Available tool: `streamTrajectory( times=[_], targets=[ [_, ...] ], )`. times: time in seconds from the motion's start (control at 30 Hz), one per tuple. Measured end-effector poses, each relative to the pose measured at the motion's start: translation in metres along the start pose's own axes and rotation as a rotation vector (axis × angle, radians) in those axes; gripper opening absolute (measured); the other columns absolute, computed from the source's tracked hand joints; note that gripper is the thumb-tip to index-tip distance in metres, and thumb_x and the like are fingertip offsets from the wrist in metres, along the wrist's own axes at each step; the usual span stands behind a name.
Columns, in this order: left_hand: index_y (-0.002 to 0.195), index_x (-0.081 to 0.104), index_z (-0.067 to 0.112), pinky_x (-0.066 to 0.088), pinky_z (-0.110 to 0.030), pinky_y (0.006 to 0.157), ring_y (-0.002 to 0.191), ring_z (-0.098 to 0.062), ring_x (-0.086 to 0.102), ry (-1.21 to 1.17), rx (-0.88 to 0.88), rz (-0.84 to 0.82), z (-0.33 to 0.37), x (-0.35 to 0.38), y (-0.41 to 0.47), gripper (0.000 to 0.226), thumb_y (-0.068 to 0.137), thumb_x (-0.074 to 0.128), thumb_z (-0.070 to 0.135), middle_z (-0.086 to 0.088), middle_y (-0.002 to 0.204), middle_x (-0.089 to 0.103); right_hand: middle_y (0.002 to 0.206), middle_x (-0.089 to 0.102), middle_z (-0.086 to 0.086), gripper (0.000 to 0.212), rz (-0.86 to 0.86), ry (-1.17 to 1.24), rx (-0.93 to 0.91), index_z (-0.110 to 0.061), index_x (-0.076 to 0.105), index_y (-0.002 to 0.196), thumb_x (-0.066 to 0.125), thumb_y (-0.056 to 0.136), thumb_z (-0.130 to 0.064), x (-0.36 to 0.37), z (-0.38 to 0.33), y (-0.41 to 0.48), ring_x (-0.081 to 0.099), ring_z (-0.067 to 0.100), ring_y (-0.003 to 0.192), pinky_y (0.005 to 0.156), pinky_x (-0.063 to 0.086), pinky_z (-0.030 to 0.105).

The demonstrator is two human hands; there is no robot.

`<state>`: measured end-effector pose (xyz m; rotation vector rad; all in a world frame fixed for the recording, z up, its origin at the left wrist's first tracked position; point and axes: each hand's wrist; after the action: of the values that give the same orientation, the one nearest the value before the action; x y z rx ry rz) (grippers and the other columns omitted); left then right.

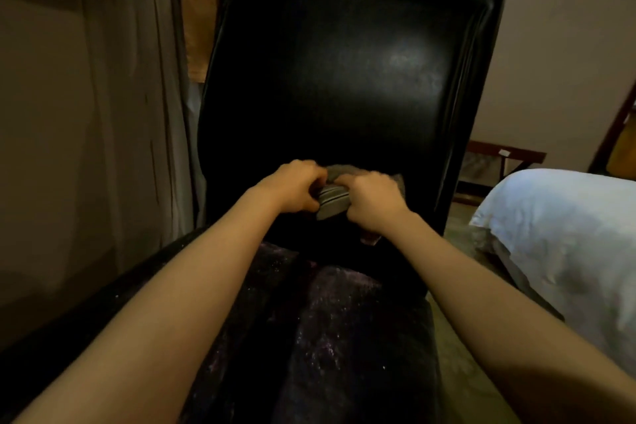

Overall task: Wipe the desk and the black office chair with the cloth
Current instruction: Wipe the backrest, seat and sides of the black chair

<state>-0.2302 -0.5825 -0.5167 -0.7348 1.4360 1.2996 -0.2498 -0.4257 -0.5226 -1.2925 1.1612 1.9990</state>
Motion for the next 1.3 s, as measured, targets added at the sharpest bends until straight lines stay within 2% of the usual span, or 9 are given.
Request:
streamTrajectory(
  times=[0.1,0.23,0.37,0.47,0.6,0.8,0.93,1.07,1.3],
  targets=[
    [0.089,0.054,0.022,0.047,-0.034,0.077,0.093,-0.020,0.057,-0.010,-0.024,-0.141,-0.010,0.001,-0.018,0.021,0.077,0.071,0.021,-0.001,0.095,0.056,0.110,0.064,0.007,0.043,-0.106,0.089,-0.017,-0.024,0.056,0.127,0.056,0.084,-0.020,0.011,-0.017,-0.009,0.060,0.029,0.098,0.079,0.049,0.036],
    [0.088,0.051,0.023,0.047,-0.034,0.078,0.089,-0.018,0.055,-0.030,0.004,-0.148,-0.005,-0.005,-0.021,0.021,0.078,0.070,0.021,0.001,0.092,0.055,0.112,0.063,0.007,0.052,-0.058,0.088,-0.031,-0.032,0.047,0.135,0.056,0.085,-0.020,0.008,-0.013,-0.018,0.059,0.029,0.102,0.077,0.047,0.034],
    [0.091,0.053,0.023,0.043,-0.029,0.072,0.085,-0.016,0.051,-0.042,0.063,-0.173,0.020,0.003,-0.019,0.020,0.079,0.069,0.021,0.002,0.090,0.053,0.109,0.063,0.006,0.051,-0.118,0.078,-0.002,-0.033,0.049,0.133,0.057,0.084,-0.021,0.007,0.008,-0.037,0.059,0.029,0.101,0.075,0.046,0.034],
    [0.103,0.059,0.018,0.047,-0.033,0.077,0.094,-0.020,0.056,-0.001,0.109,-0.213,0.044,0.025,-0.018,0.023,0.081,0.066,0.017,-0.003,0.103,0.059,0.105,0.064,0.007,0.045,-0.194,0.164,0.070,-0.031,0.054,0.127,0.060,0.084,-0.021,0.024,0.026,-0.063,0.061,0.030,0.098,0.074,0.050,0.037],
    [0.118,0.061,0.016,0.046,-0.032,0.083,0.109,-0.026,0.057,0.126,0.200,-0.339,0.072,0.069,-0.030,0.032,0.087,0.058,0.009,-0.008,0.120,0.060,0.114,0.063,0.011,0.046,-0.305,0.373,0.195,-0.020,0.057,0.126,0.064,0.081,-0.020,0.086,0.018,-0.116,0.059,0.032,0.106,0.083,0.048,0.034],
    [0.117,0.064,0.014,0.045,-0.032,0.082,0.108,-0.028,0.058,0.064,0.148,-0.340,0.065,0.082,-0.039,0.033,0.087,0.056,0.004,-0.012,0.119,0.061,0.108,0.058,0.014,0.042,-0.180,0.413,0.217,-0.017,0.058,0.121,0.063,0.080,-0.018,0.119,0.011,-0.123,0.057,0.034,0.098,0.076,0.046,0.035],
    [0.110,0.065,0.008,0.045,-0.034,0.080,0.105,-0.031,0.057,0.140,0.121,-0.355,0.076,0.092,-0.035,0.026,0.088,0.052,0.001,-0.015,0.114,0.061,0.101,0.060,0.010,0.038,-0.109,0.437,0.209,-0.016,0.060,0.115,0.062,0.077,-0.018,0.127,0.008,-0.129,0.056,0.032,0.094,0.070,0.042,0.033],
    [0.104,0.067,0.011,0.048,-0.032,0.078,0.100,-0.026,0.060,0.165,0.104,-0.323,0.074,0.093,-0.025,0.022,0.084,0.061,0.005,-0.009,0.108,0.064,0.101,0.061,0.009,0.031,-0.052,0.469,0.190,-0.017,0.061,0.110,0.061,0.079,-0.020,0.130,0.013,-0.122,0.056,0.030,0.093,0.066,0.036,0.030],
    [0.112,0.059,0.014,0.041,-0.032,0.076,0.106,-0.026,0.056,0.201,-0.021,-0.221,0.074,0.102,-0.036,0.025,0.087,0.057,0.014,-0.009,0.116,0.059,0.105,0.061,0.009,0.034,-0.030,0.495,0.145,-0.018,0.061,0.114,0.060,0.080,-0.019,0.135,0.018,-0.111,0.056,0.030,0.099,0.073,0.043,0.034]
  ],
)
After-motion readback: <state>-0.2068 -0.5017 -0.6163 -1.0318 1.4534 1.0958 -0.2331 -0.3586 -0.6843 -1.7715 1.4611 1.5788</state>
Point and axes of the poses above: each hand's wrist, its own y-axis towards the middle knuckle, its own x-axis out of the palm, z = x × y
